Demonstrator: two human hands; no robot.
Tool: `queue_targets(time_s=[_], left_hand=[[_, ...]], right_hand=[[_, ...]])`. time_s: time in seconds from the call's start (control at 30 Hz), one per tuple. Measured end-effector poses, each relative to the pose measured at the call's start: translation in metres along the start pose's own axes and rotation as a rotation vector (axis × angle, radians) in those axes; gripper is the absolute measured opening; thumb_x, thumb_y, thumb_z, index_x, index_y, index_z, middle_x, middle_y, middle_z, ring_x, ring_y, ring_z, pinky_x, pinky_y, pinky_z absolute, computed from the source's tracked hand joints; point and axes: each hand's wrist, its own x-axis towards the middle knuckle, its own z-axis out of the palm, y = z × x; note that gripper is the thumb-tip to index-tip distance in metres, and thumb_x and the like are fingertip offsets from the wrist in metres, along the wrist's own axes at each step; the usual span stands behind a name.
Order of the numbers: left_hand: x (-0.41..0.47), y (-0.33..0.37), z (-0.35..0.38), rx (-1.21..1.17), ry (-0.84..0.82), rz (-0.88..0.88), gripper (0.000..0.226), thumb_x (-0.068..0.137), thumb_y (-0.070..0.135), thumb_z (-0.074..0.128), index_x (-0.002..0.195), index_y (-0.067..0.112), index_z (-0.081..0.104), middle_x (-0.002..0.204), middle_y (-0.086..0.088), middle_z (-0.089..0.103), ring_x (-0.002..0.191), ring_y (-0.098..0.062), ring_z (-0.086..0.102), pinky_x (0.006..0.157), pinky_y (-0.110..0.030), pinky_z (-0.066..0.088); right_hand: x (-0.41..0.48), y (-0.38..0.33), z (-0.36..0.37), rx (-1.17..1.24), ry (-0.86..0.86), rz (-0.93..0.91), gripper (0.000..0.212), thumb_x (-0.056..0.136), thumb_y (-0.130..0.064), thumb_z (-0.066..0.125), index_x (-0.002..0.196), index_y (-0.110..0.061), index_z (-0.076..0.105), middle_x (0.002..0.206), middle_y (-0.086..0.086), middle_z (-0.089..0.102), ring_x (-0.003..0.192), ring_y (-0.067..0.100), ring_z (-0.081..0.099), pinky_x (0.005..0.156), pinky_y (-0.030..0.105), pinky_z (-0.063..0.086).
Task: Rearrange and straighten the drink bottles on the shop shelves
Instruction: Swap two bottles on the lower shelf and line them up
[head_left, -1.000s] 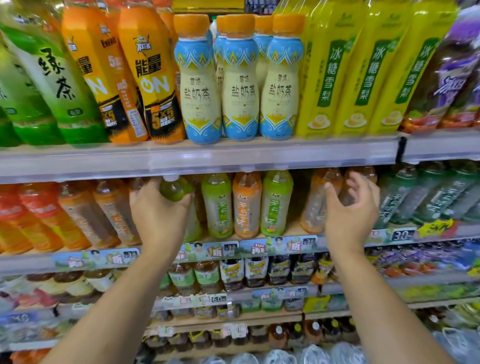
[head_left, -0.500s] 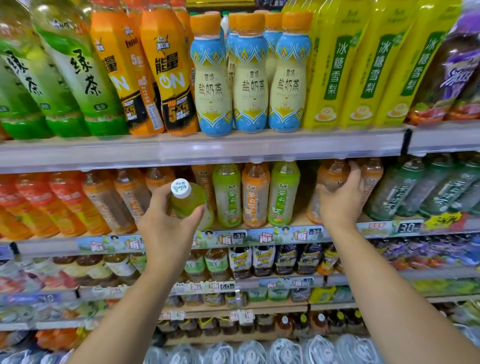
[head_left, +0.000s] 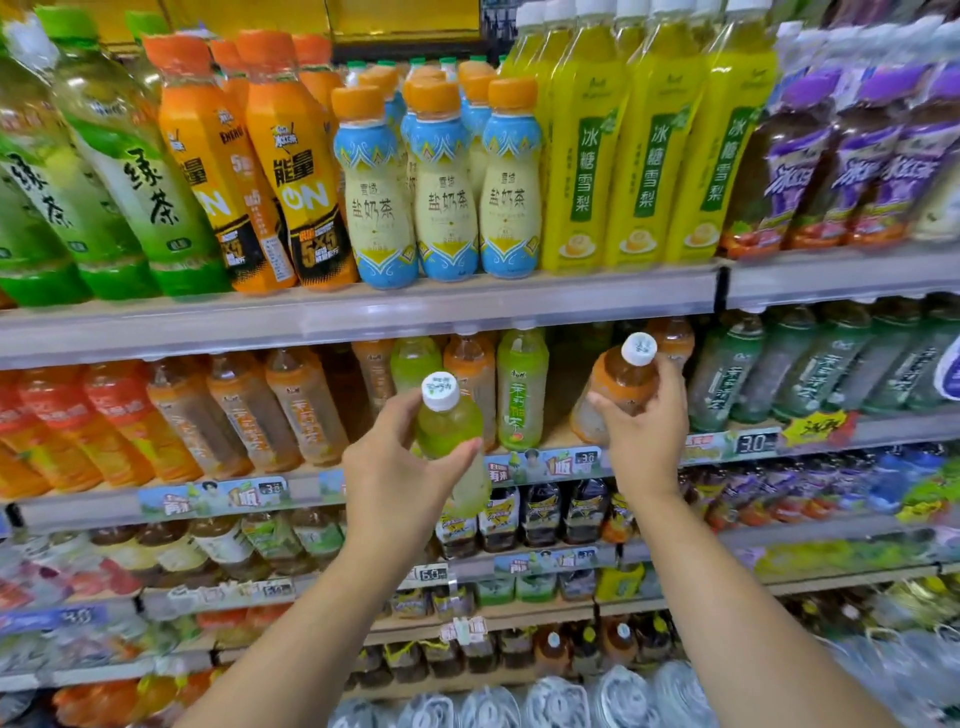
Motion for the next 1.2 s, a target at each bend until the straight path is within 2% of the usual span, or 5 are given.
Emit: queue_targets(time_s=[0.1,0.5,0.73,0.9,1.2], left_hand=[[-0.004,0.016,0.019,0.018,-0.011,0.022,0.060,0.066,0.033,0.086,0.119,0.020,0.062,0.110,0.014,0.066,0.095,0.008,0.060,0.089,-0.005,0.041],[0.013,0.070,0.123,-0.034,-0.031,0.028,0.063,0.069,0.036,0.084,0.126,0.024,0.058,0.104,0.022,0.055,0.096,0.012,0.046,0.073,0.007,0.029],[0.030,0.071,0.162,-0.105,-0.008,0.018,0.059,0.070,0.029,0.085,0.122,0.020,0.059,0.105,0.015,0.060,0.099,-0.001,0.054,0.085,-0.013,0.041],[0.028,0.058,0.183,-0.124,-0.001,0.015,0.056,0.071,0.027,0.085,0.120,0.021,0.059,0.104,0.016,0.060,0.095,0.009,0.049,0.077,0.003,0.036],[0.052,0.037,0.204,-0.054,-0.048,-0.033,0.070,0.072,0.036,0.083,0.132,0.012,0.056,0.127,-0.005,0.065,0.111,-0.014,0.059,0.092,-0.021,0.043]], right_hand=[[-0.017,-0.017,-0.028,0.095,-0.023,-0.021,0.073,0.076,-0.017,0.082,0.118,-0.064,0.046,0.126,-0.009,0.060,0.117,0.008,0.060,0.098,0.028,0.048],[-0.085,-0.008,-0.120,0.050,-0.256,0.088,0.082,0.072,-0.015,0.086,0.110,-0.075,0.045,0.129,-0.016,0.060,0.115,0.000,0.061,0.094,0.021,0.050],[-0.087,0.000,-0.143,-0.029,-0.243,0.101,0.084,0.069,-0.019,0.087,0.108,-0.079,0.042,0.124,-0.024,0.061,0.110,-0.008,0.060,0.091,0.015,0.049],[-0.079,0.004,-0.147,-0.030,-0.226,0.105,0.082,0.070,-0.020,0.087,0.109,-0.077,0.044,0.124,-0.020,0.063,0.110,-0.003,0.063,0.095,0.026,0.053],[-0.066,0.015,-0.136,-0.028,-0.232,0.099,0.082,0.071,-0.018,0.086,0.113,-0.074,0.044,0.125,-0.013,0.064,0.110,-0.001,0.063,0.093,0.020,0.052]])
